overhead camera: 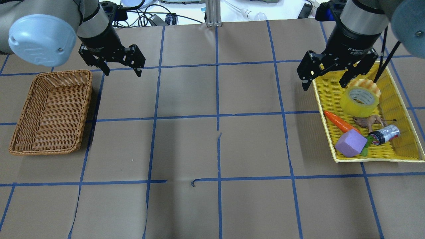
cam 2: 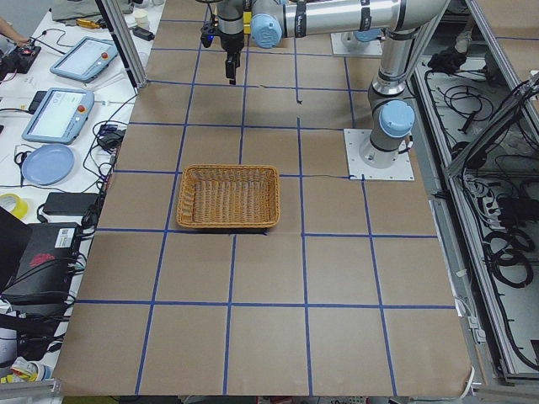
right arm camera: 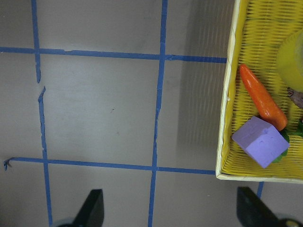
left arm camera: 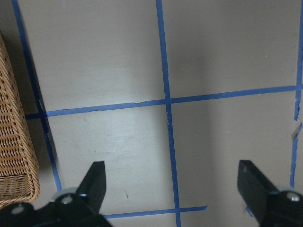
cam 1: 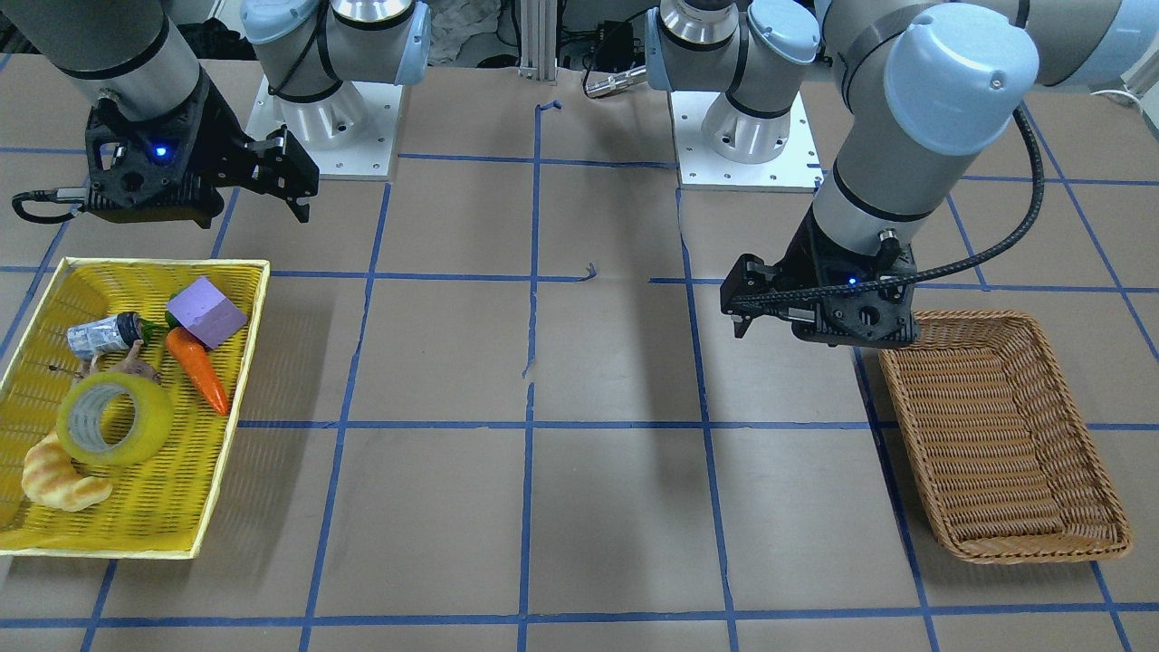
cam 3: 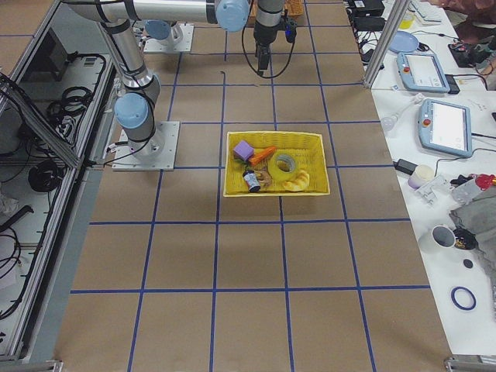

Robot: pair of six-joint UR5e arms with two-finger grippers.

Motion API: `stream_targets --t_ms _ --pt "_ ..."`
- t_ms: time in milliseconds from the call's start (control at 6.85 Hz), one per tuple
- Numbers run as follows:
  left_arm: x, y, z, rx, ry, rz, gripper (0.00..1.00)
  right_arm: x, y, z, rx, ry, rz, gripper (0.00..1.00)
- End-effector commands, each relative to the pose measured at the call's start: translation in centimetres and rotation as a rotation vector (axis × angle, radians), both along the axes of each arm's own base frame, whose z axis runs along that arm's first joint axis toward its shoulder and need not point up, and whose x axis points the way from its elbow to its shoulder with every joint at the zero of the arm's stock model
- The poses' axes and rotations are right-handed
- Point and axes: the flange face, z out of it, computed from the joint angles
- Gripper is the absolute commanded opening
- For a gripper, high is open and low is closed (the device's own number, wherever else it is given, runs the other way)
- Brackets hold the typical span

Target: Transfer tape with both arms

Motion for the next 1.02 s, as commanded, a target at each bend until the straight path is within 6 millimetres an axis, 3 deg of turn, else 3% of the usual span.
stream_targets --t_ms 0,438,584,730,876 --pt "0.1 0.1 0.1 -0.005 -0.008 0.001 1.0 0.0 0.0 -0.1 0.005 -0.002 -0.001 1.0" --pt "0.1 0.1 -0.2 -0.002 -0.005 -0.001 1.0 0.0 -0.1 0.1 0.003 0.0 -0.003 1.0" --pt "0.1 0.0 -0.4 0.004 -0.005 0.001 1.0 0.0 -0.3 -1.0 0.028 -0.002 -0.004 1.0" --pt "0.1 0.0 -0.5 0.006 -0.005 0.001 1.0 -1.4 -1.2 -2.0 0.035 0.013 -0.017 1.0" --pt "0.1 -0.1 -0.6 0.007 -0.005 0.001 1.0 -4.8 -1.9 -2.4 0.043 0.045 -0.078 1.0"
